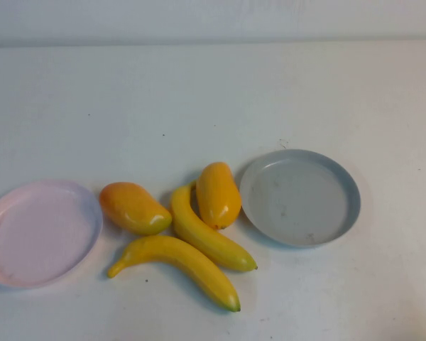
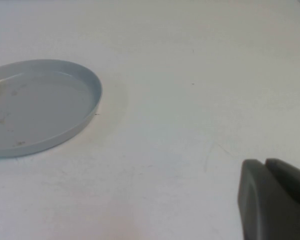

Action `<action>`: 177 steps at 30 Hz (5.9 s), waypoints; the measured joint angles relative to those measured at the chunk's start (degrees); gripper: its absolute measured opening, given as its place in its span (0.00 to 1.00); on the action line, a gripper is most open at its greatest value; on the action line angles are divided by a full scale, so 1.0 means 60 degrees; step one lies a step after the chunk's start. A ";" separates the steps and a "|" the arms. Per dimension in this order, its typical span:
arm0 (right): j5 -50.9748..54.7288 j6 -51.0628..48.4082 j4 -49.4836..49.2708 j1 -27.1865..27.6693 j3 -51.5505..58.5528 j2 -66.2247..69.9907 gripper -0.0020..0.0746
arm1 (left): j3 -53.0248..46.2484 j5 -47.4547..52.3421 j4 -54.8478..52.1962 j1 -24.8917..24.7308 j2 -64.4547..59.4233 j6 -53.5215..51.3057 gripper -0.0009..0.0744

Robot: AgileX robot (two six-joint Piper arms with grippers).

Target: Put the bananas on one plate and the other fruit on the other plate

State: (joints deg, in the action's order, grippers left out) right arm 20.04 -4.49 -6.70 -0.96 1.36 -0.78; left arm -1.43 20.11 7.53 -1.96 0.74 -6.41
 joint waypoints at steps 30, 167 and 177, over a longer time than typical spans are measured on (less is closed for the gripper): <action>0.0000 0.0000 0.0000 0.0000 0.0000 0.0000 0.00 | 0.0358 -0.2268 0.6586 0.0000 -0.0053 -0.0599 0.01; 0.0000 0.0000 0.0000 0.0000 0.0000 0.0000 0.00 | 1.3536 0.4800 0.0294 -0.3170 -1.8332 -1.2836 0.76; 0.0000 0.0000 0.0000 0.0000 0.0000 0.0000 0.00 | 1.3536 0.4988 0.0294 -0.3170 -1.8095 -1.2199 0.63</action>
State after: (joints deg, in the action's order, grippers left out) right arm 20.04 -4.49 -6.70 -0.96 1.36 -0.78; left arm 79.79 50.04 9.30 -20.98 -107.83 -79.61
